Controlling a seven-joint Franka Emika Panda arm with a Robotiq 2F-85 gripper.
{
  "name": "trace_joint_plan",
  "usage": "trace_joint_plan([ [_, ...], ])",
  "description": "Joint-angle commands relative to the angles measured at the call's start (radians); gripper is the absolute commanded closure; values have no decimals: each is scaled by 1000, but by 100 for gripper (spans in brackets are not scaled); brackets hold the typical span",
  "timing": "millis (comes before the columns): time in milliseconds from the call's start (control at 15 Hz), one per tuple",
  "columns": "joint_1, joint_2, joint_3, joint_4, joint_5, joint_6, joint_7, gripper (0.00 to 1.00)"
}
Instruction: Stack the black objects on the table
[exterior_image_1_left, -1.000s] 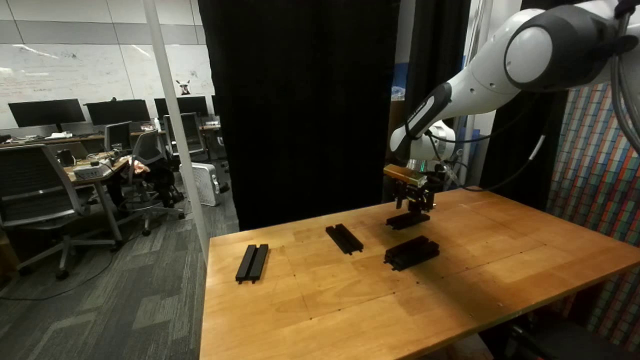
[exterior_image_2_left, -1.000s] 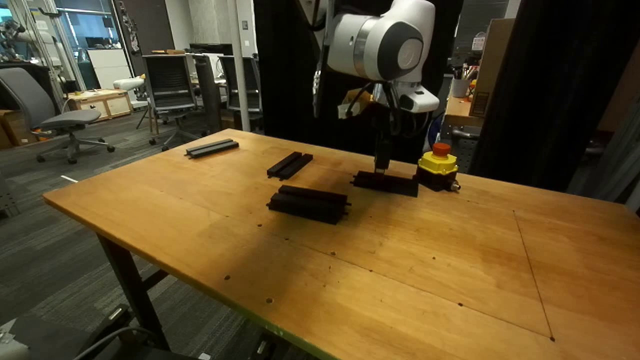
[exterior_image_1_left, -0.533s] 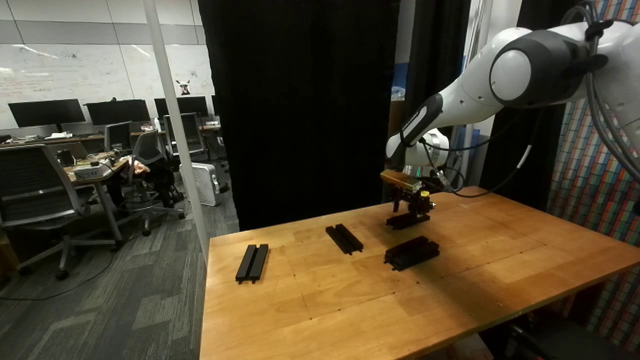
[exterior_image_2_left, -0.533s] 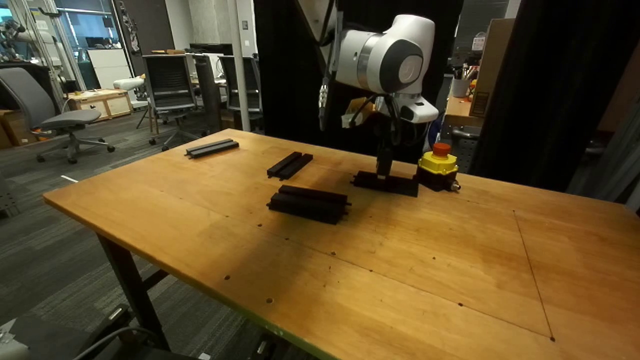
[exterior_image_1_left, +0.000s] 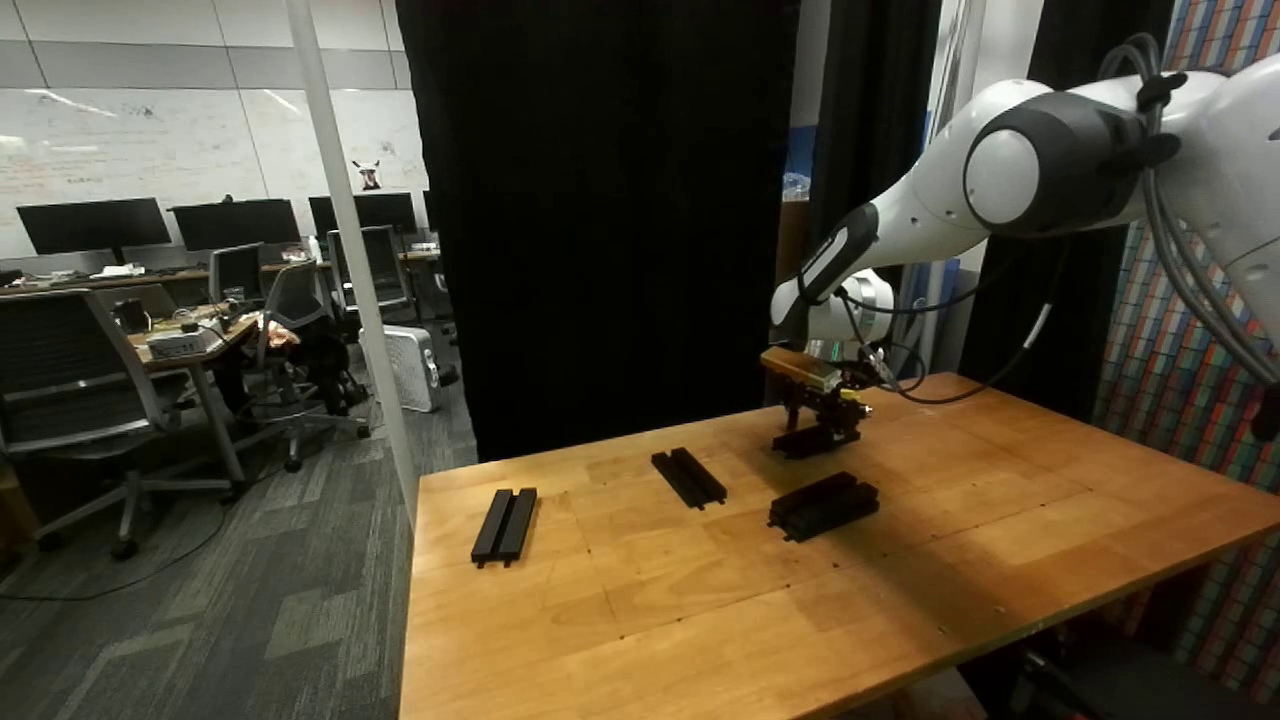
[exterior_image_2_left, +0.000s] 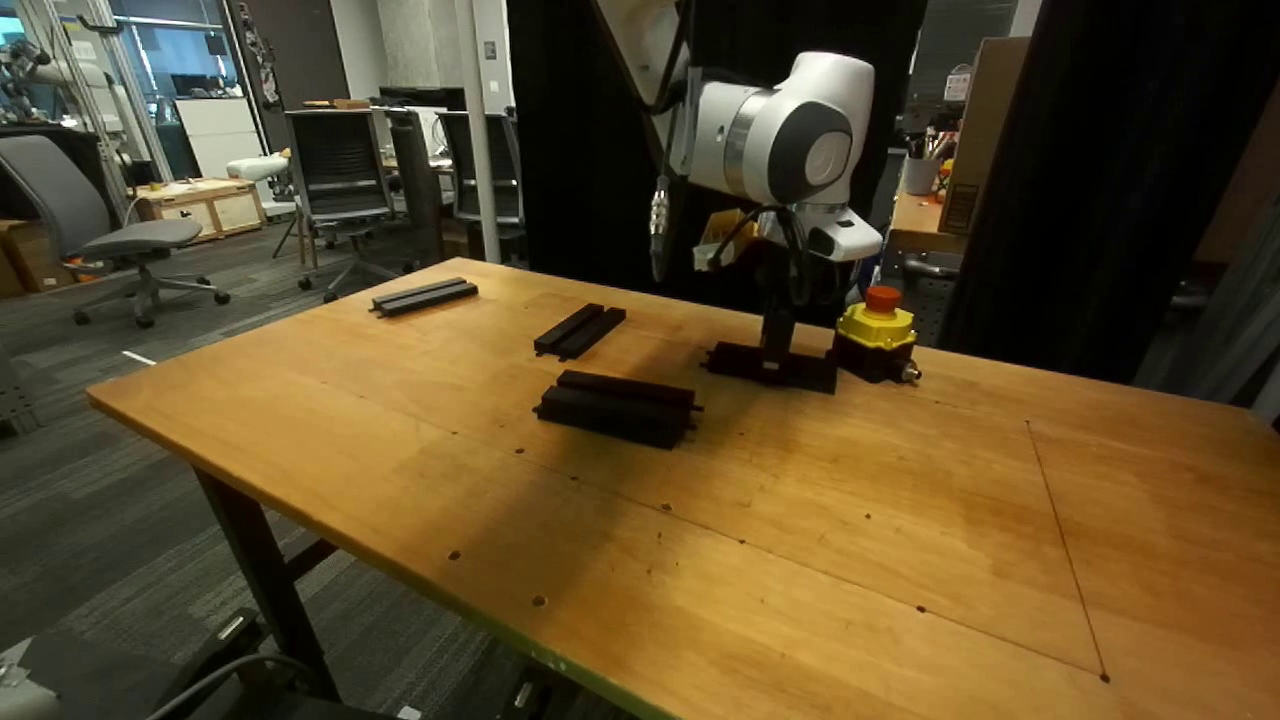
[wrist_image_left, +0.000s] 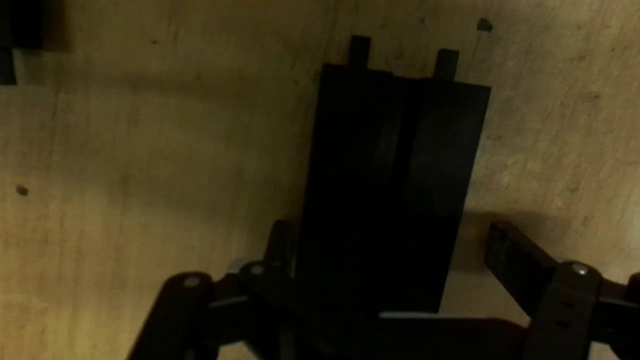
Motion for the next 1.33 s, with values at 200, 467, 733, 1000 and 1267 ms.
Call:
trace_joint_plan([
  [200, -10, 28, -5, 64, 16, -50, 0, 40],
  [467, 7, -19, -2, 27, 7, -75, -2, 54],
  [733, 43, -90, 13, -50, -2, -98, -28, 54],
  [1000, 116, -189, 4, -163, -27, -92, 15, 54],
  [1267, 169, -299, 7, -298, -34, -95, 66, 54],
])
